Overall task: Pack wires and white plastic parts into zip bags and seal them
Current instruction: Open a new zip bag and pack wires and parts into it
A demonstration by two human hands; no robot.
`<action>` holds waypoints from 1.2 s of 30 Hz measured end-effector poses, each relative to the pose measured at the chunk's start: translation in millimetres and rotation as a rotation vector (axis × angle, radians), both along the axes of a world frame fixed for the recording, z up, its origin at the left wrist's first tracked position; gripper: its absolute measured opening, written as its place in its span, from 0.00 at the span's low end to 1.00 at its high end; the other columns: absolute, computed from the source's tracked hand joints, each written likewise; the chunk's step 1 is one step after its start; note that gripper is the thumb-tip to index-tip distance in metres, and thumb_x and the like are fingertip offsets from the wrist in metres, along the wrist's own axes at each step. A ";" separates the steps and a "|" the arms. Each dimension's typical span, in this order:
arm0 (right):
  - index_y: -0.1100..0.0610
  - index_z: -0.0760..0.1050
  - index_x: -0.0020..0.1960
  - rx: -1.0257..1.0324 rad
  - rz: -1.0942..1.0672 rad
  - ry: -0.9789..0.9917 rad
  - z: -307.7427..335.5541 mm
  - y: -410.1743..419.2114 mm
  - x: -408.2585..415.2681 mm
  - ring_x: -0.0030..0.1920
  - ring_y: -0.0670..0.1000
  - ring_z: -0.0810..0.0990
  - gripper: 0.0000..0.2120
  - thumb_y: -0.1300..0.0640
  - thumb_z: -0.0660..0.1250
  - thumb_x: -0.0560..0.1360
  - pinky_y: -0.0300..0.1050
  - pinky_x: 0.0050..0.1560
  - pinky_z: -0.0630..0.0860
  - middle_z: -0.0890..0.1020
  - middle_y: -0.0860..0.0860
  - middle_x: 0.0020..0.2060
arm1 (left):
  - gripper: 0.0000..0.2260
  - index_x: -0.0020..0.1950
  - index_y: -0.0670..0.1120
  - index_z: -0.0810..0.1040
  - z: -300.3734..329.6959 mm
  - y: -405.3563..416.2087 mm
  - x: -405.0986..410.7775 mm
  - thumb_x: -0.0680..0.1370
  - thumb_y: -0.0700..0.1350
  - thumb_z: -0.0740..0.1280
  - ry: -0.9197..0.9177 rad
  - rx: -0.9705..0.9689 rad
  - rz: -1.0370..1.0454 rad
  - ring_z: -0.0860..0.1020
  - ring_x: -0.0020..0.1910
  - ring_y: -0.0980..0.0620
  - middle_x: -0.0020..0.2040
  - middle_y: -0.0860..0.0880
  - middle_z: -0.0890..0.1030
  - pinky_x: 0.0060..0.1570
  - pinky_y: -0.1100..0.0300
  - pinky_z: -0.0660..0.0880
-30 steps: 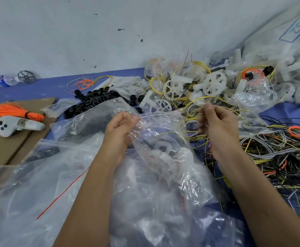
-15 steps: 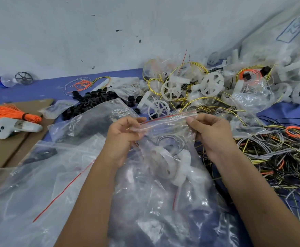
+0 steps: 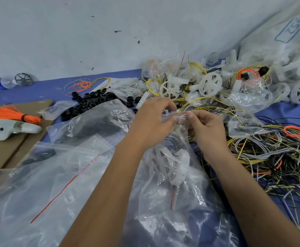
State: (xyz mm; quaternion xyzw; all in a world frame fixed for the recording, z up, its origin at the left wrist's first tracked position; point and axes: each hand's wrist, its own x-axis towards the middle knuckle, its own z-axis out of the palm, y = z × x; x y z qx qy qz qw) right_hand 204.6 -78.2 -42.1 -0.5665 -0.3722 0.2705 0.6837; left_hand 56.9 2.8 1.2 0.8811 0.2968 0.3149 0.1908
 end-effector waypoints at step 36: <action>0.56 0.83 0.45 -0.005 -0.051 -0.422 -7.0 2.1 -2.5 0.41 0.56 0.83 0.03 0.60 0.71 0.78 0.58 0.46 0.80 0.85 0.52 0.37 | 0.07 0.40 0.49 0.84 -14.8 28.8 -4.0 0.75 0.39 0.77 -0.042 -0.333 -0.108 0.78 0.34 0.57 0.35 0.52 0.82 0.40 0.54 0.78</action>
